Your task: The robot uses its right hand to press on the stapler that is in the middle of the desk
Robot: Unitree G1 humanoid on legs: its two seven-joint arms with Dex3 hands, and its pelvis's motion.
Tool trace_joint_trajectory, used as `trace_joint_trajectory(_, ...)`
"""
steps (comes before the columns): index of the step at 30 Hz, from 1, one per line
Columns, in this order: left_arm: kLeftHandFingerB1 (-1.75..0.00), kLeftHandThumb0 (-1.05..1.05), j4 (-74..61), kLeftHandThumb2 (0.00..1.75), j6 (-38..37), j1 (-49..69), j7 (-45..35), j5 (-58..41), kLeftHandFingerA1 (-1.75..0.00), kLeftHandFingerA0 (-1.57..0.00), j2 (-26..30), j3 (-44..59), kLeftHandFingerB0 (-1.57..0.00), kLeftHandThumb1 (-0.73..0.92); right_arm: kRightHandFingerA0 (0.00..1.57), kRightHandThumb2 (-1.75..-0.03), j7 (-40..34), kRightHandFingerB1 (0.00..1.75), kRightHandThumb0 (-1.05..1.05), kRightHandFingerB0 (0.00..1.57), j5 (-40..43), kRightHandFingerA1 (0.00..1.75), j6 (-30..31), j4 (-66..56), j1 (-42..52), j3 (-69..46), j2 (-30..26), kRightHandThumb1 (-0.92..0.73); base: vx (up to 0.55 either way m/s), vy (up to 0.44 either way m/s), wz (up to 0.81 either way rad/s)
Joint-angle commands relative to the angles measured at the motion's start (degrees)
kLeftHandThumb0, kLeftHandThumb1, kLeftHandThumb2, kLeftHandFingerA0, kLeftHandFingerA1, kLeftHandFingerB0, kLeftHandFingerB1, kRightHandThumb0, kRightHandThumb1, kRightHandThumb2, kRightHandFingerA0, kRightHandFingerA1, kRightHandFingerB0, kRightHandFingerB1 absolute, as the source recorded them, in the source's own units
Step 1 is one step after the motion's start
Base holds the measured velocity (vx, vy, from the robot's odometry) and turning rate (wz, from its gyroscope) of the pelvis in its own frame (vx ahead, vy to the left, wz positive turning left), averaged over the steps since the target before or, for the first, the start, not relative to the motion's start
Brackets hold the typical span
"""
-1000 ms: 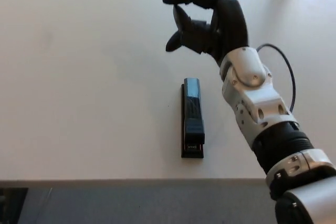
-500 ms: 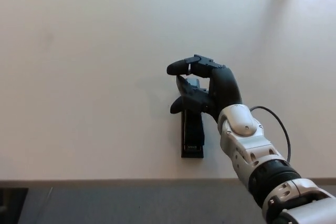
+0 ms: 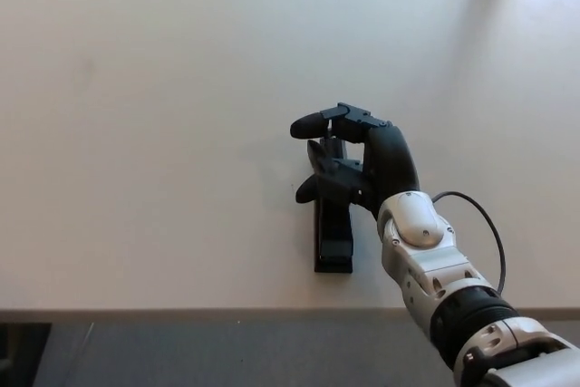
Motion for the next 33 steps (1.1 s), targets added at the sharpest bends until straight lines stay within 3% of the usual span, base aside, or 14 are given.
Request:
trace_joint_trajectory(1,-0.52,-0.33,0.38,1.21,-1.36,1.08,0.33,0.47,-0.52,-0.05,0.79,0.13,-0.04,0.68,1.24,-0.62,-0.74,1.15,-0.22,0.75,-4.27,0.93,1.86,2.45,5.38,3.27,4.03,-0.75,0.00,0.000,0.00)
trace_joint_trajectory(5,-0.51,-0.33,1.18,1.21,-3.75,8.77,0.15,0.99,-0.51,-0.04,0.65,0.12,-0.04,0.68,1.13,-0.63,-2.54,1.21,-0.17,0.77,-6.90,1.18,-0.52,2.85,15.76,8.38,7.13,-0.76,0.00,0.000,0.00)
trace_joint_trajectory(7,-0.51,-0.33,-0.05,1.21,-3.50,12.25,0.17,0.99,-0.51,-0.04,0.30,0.09,-0.03,0.69,1.12,-0.65,-2.03,1.22,-0.13,0.78,-6.89,1.21,-1.13,3.48,20.09,9.28,8.00,-0.76,0.00,0.000,0.00)
trace_joint_trajectory(8,-0.51,-0.32,-0.73,1.22,-3.40,14.16,0.22,1.00,-0.51,-0.04,0.11,0.06,-0.03,0.71,1.13,-0.63,-2.46,1.18,-0.15,0.79,-7.55,1.20,-1.09,4.19,22.53,10.28,8.22,-0.76,0.00,0.000,0.00)
trace_joint_trajectory(9,-0.51,-0.32,-0.54,1.22,-3.91,15.64,0.13,1.11,-0.51,-0.04,0.02,-0.03,-0.03,0.71,1.18,-0.63,-2.74,1.05,-0.16,0.81,-8.56,1.05,-0.87,4.97,24.89,11.61,8.07,-0.77,0.00,0.000,0.00)
trace_joint_trajectory(12,-0.51,-0.32,0.83,1.22,-5.87,20.12,-0.13,1.67,-0.51,-0.04,-0.40,-0.52,-0.03,0.71,1.18,-0.63,-3.33,1.05,-0.16,0.81,-9.26,1.05,-2.66,5.41,31.01,13.65,8.11,-0.77,0.00,0.000,0.00)
trace_joint_trajectory(14,-0.51,-0.31,2.08,1.22,-7.03,21.14,-1.43,2.67,-0.52,-0.04,0.83,-1.48,-0.04,0.73,1.11,-0.68,-4.04,1.15,-0.13,0.76,-10.64,1.20,-0.30,8.05,34.97,15.32,7.16,-0.78,0.00,0.000,0.00)
trace_joint_trajectory(16,-0.51,-0.31,3.66,1.22,-8.84,22.05,-1.19,3.29,-0.52,-0.04,0.96,-1.91,-0.04,0.73,1.11,-0.68,-4.24,1.15,-0.13,0.76,-10.77,1.20,-0.63,8.37,36.91,16.14,7.05,-0.78,0.00,0.000,0.00)
trace_joint_trajectory(17,-0.42,-0.53,5.46,0.67,-9.85,21.50,0.43,3.93,-0.44,-0.20,0.63,-2.09,-0.18,0.92,1.08,-0.66,-4.73,1.09,-0.14,0.74,-11.01,1.22,0.09,8.74,37.79,16.52,6.91,-0.79,0.00,0.000,0.00)
trace_joint_trajectory(18,-0.51,-0.32,9.10,1.21,-10.58,20.82,-0.16,3.47,-0.51,-0.04,0.53,-1.82,-0.03,0.71,1.06,-0.68,-4.43,1.00,-0.11,0.76,-10.28,1.22,0.59,9.35,39.73,16.01,6.72,-0.79,0.00,0.000,0.00)
trace_joint_trajectory(25,-0.51,-0.33,11.44,1.20,-11.01,20.34,-0.54,3.08,-0.52,-0.05,0.50,-2.06,-0.04,0.68,1.07,-0.64,-3.61,1.08,-0.17,0.76,-8.86,1.23,0.75,9.93,41.28,15.35,5.41,-0.78,0.00,0.000,0.00)
trace_joint_trajectory(26,-0.51,-0.33,10.50,1.20,-10.58,20.47,-0.96,2.75,-0.52,-0.04,0.53,-2.02,-0.03,0.69,1.06,-0.63,-4.21,1.00,-0.22,0.75,-9.03,1.18,1.59,10.17,41.13,15.45,5.01,-0.78,0.00,0.000,0.00)
trace_joint_trajectory(30,-0.50,-0.32,8.74,1.21,-11.16,21.16,-0.08,2.55,-0.51,-0.04,0.35,-1.91,-0.03,0.70,1.06,-0.64,-3.98,1.14,-0.21,0.76,-7.42,1.27,2.75,10.40,40.93,13.81,4.49,-0.77,0.00,0.000,0.00)
trace_joint_trajectory(33,-0.50,-0.33,9.29,1.21,-11.15,20.46,0.33,2.56,-0.51,-0.04,0.48,-1.90,-0.03,0.70,1.07,-0.63,-4.73,1.11,-0.22,0.77,-7.31,1.24,3.67,10.48,40.09,13.64,4.60,-0.76,0.00,0.000,0.00)
